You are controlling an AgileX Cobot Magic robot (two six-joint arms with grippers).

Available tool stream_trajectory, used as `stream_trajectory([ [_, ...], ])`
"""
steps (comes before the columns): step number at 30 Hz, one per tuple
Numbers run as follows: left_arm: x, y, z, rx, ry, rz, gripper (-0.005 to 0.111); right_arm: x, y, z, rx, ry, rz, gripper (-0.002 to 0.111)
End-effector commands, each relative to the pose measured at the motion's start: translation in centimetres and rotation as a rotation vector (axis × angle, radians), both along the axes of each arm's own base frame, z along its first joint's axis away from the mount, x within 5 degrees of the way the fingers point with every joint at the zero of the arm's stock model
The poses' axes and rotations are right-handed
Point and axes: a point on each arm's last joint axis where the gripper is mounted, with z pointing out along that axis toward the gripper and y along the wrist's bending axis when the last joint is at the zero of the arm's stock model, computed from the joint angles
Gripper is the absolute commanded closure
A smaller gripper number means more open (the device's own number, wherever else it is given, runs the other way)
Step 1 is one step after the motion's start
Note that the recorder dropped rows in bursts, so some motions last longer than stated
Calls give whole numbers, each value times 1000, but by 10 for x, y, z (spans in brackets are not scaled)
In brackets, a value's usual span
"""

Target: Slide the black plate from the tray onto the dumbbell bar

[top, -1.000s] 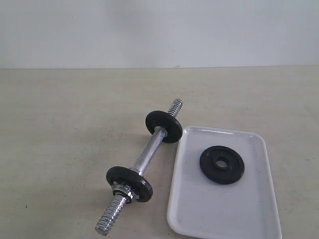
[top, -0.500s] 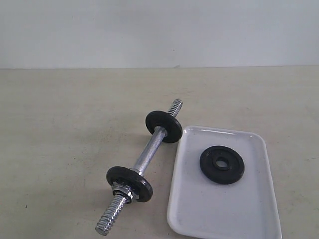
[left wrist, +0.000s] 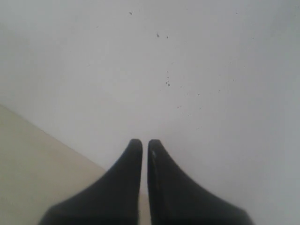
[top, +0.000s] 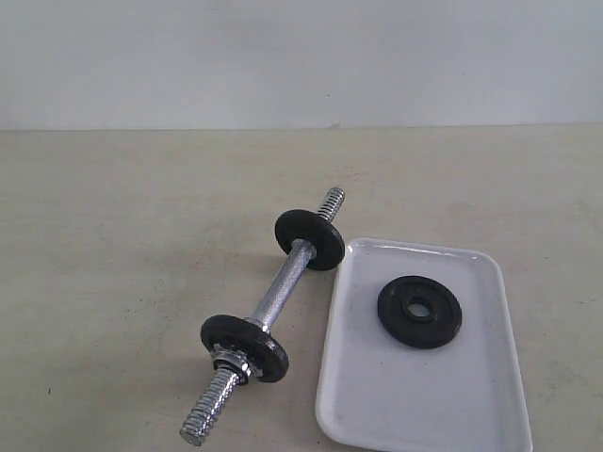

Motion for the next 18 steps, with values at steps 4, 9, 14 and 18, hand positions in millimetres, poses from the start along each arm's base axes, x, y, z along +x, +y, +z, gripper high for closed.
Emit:
stream_trajectory([
  [4, 0, 0, 0, -41, -6, -14, 102, 8, -2, 3, -116, 89, -142, 108],
  [9, -3, -4, 14, 90, 1, -28, 102, 3, 1, 25, -375, 63, -297, 108],
  [14, -16, -6, 59, 196, -96, -18, 102, 4, 1, 47, -459, 71, -344, 108],
  [18, -33, -10, 92, 426, -80, -5, 102, 20, 5, 63, -561, 117, -348, 108],
])
